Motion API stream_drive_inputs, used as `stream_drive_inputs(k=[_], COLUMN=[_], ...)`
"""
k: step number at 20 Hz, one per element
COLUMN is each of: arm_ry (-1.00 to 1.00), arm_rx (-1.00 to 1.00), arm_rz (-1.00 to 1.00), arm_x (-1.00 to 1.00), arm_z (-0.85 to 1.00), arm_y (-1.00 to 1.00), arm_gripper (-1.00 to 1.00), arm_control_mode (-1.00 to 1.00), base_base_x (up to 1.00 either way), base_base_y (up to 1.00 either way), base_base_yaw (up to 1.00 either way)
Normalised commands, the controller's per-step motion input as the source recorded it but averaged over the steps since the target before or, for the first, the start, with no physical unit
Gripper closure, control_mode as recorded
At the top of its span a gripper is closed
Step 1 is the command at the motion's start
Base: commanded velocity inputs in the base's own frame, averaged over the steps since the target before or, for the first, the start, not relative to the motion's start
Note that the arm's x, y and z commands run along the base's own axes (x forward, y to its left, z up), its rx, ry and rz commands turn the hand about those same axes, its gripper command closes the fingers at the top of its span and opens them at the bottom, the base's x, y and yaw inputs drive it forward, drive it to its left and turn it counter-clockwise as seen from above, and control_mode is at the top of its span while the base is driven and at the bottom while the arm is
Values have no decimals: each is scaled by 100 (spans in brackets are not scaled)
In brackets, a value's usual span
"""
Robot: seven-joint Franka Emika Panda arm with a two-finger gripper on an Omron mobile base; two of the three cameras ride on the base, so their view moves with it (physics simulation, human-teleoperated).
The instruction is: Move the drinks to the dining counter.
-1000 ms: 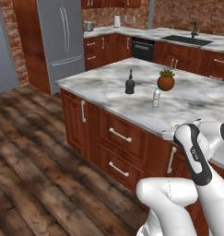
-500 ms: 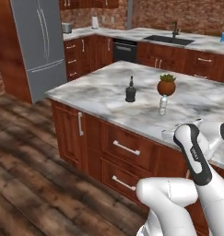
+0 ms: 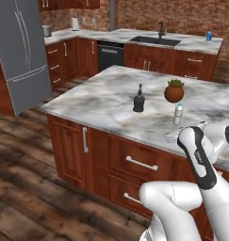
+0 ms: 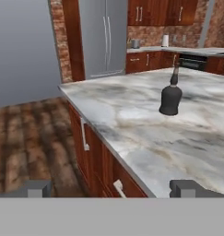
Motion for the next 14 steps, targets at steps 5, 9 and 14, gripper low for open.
stream_drive_inputs(k=[5,9,14], arm_ry=[0,0,0], arm_rx=[0,0,0], arm_rz=[0,0,0], arm_x=[0,0,0], arm_z=[0,0,0], arm_y=[0,0,0], arm_gripper=[-100,-100,-100], arm_control_mode=[100,100,100], base_base_x=[39,34,34], base_base_y=[53,48,46], base_base_yaw=[-31,-30,-30])
